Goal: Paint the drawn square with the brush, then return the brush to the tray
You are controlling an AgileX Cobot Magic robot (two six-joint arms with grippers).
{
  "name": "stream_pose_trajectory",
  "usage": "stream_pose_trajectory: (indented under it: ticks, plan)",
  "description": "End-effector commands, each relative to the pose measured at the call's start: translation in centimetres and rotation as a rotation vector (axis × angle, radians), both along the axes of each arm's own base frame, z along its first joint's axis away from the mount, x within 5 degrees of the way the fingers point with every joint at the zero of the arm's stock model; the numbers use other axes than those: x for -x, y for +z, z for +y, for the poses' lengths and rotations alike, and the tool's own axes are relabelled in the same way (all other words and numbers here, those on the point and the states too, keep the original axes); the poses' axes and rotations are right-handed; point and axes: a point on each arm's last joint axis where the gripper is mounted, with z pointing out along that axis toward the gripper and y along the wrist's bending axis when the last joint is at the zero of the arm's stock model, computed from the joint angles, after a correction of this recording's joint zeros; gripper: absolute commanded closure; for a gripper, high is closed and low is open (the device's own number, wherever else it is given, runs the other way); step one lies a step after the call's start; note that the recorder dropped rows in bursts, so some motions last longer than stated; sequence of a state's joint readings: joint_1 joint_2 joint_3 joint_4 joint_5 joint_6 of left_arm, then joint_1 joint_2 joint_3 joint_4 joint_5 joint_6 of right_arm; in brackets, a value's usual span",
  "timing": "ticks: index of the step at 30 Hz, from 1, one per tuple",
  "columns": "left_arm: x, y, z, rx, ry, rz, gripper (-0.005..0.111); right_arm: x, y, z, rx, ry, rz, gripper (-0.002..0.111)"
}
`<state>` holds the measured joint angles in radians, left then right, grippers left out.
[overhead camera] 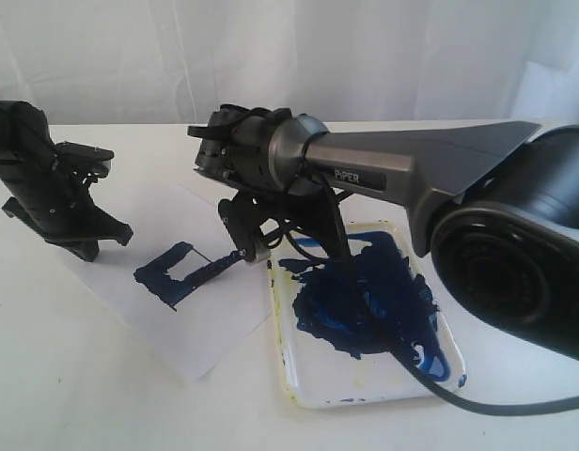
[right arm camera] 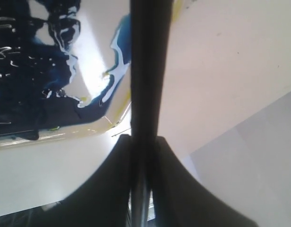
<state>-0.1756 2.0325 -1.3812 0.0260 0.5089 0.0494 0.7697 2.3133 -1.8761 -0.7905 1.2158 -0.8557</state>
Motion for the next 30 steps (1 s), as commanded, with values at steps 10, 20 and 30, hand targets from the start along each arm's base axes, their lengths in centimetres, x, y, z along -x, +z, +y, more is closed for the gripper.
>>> stream_pose_trajectory:
  ticks: [10,20,30]
  plan:
    - [0.4,-0.89,0.32,-0.024,-0.01,0.059,0.107,-0.73,0.74,-0.52,0.039,-0.028,-0.123,0.108]
    - [0.4,-0.89,0.32,-0.024,-0.01,0.059,0.107,-0.66,0.66,-0.49,0.065,0.01,-0.088,0.108]
    - [0.4,-0.89,0.32,-0.024,-0.01,0.059,0.107,-0.91,0.97,-0.59,0.101,0.031,-0.117,0.108]
